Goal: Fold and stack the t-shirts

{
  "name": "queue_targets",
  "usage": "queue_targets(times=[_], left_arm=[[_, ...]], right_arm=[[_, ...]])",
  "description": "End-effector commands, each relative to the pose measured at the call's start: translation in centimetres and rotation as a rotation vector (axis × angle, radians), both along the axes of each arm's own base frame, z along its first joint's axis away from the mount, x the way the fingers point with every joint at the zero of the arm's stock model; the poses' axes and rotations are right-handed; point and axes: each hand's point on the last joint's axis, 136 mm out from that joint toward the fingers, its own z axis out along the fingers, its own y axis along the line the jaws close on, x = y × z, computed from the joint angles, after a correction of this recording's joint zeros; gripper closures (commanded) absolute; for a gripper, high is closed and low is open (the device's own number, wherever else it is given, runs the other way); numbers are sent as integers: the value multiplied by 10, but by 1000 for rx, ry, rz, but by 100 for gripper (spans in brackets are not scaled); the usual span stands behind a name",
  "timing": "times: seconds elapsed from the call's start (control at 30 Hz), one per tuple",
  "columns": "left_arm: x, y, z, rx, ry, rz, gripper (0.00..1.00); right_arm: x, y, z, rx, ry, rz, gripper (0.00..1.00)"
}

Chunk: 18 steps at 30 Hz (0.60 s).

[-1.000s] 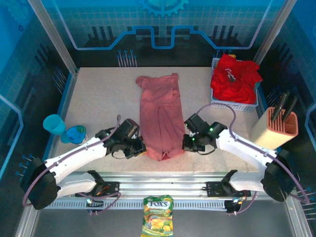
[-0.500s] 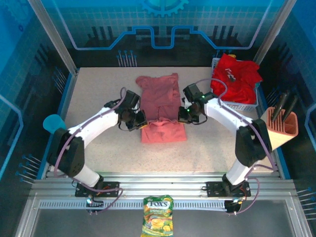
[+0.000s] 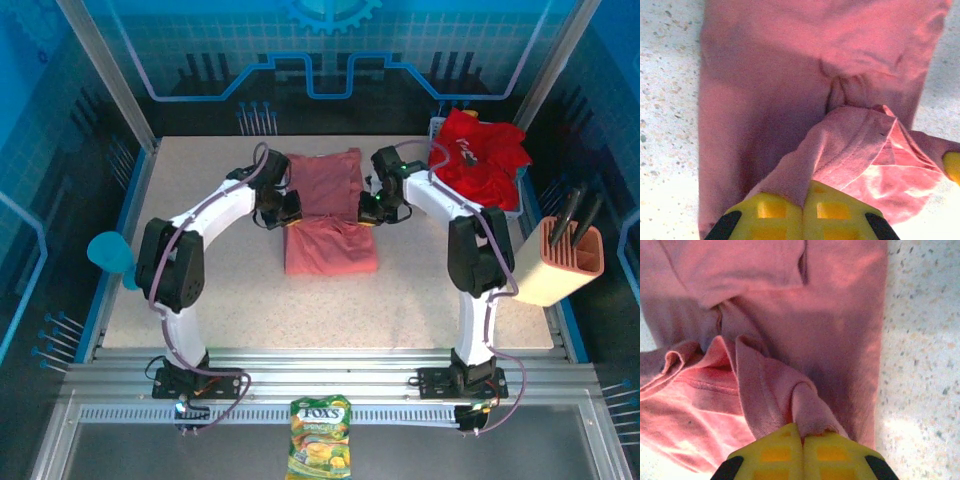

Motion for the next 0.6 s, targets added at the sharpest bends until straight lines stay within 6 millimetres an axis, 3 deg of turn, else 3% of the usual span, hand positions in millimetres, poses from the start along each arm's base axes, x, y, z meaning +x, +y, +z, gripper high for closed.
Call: queue_targets(times=[0.0,0.27,0.33,0.43,0.5,0.57], left_arm=[[2,10,-7,18,22,-1,100],[27,20,-14,-17,4,39,100],[34,19,-19,-17,14,34,100],[39,17,-26,-25,42,11,67],[40,17,-18,-25,24,2,44],[40,23,0,-5,-29,-4,25]], right_arm=[[10,-1,-1,27,23,13,100],[35,6,-4,65,21,10,100],[38,7,-10,58,37,10,94],[39,3,-21,24,60,-4,66],[38,-3,-22,-1,56,-18,55],[35,-8,-13,-5,21,-26,33]])
